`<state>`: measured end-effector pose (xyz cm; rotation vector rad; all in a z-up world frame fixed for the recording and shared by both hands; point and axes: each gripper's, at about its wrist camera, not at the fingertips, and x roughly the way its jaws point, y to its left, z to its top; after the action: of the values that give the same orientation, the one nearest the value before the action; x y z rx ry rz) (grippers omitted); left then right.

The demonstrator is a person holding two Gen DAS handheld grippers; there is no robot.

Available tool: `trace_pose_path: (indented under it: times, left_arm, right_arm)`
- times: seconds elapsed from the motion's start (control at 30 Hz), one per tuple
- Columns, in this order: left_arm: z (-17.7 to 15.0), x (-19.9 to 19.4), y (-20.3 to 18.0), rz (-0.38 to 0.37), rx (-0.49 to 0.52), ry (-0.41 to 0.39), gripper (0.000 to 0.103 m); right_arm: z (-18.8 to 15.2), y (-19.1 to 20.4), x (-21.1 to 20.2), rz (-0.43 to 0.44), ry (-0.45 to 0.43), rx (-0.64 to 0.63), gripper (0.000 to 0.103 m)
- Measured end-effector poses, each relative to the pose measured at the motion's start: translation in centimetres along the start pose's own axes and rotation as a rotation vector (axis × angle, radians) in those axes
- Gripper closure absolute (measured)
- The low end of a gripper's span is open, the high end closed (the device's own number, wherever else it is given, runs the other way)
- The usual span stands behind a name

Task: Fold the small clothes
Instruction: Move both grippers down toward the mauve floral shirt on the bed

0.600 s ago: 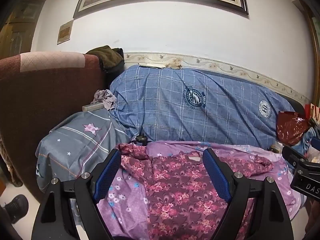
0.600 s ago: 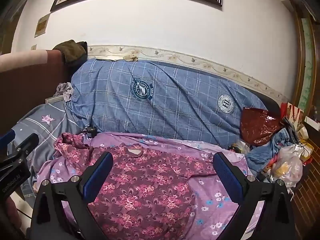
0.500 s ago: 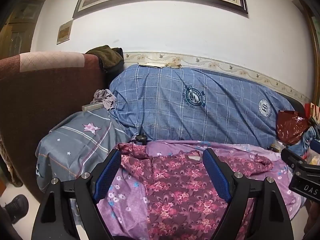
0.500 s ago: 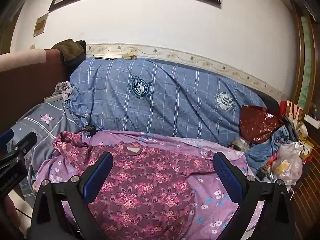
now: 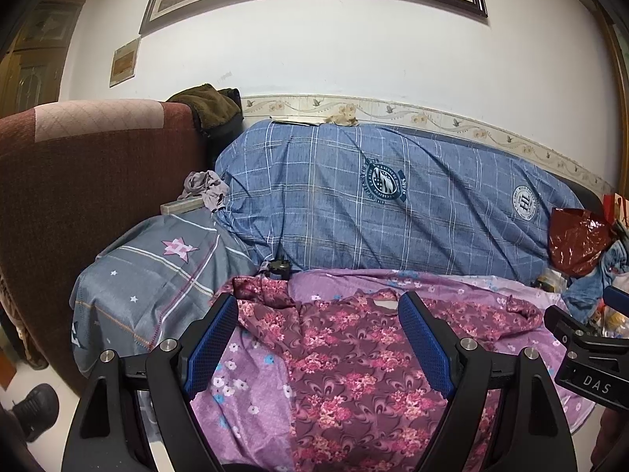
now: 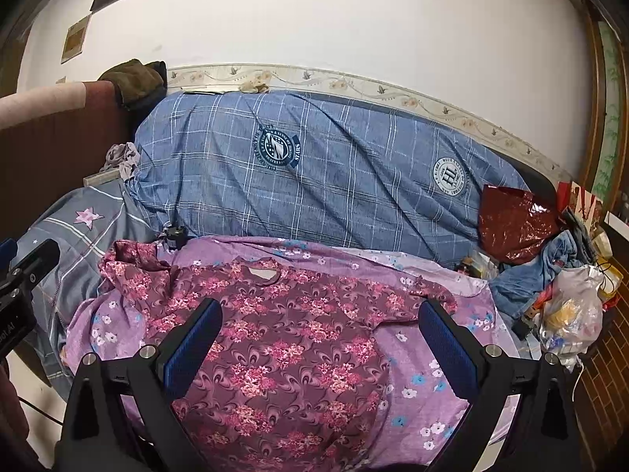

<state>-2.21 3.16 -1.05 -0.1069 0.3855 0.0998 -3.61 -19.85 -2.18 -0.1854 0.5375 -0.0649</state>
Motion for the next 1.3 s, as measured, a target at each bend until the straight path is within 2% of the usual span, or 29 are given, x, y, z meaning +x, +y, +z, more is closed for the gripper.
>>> trace_pose_path:
  times: [0.3,0.6,0.97,1.07,1.17,1.2,1.3]
  left_arm:
    - [-0.2,1.6,-1.4,-0.006,0.027,0.025,0.019]
    - [-0.1,3.3,-3.4,-0.012,0.063,0.052,0.019]
    - [0.1,6.8,-5.6,-0.034,0.087,0.102,0.019]
    - [0.1,10.3,-5.8,-0.053,0.064,0.152,0.019]
    - [-0.3,16.1,-5.8,-0.082,0.037,0.264,0.019]
    - [-0.9,19.2,-5.7,-0.063,0.024,0.323,0.019]
    - [-2.6,25.6,-5.7,0.031,0.020,0.405,0.019]
  right_arm:
    - [-0.5,-1.2,1.8,-0.010,0.003,0.016,0.003]
    - [-0.8,-2.9,3.7,-0.002,0.050,0.078,0.003]
    - [-1.3,-4.7,6.6,-0.018,0.079,0.090,0.003]
    - [-1.7,-5.2,8.2,-0.018,0.104,0.097,0.003]
    - [-2.4,-7.5,10.9,0.042,0.137,0.161,0.003]
    - [-2.8,-8.6,12.2,0.060,0.151,0.200,0.003]
    - [-4.8,-14.0,16.6,0.086,0.182,0.376,0.003]
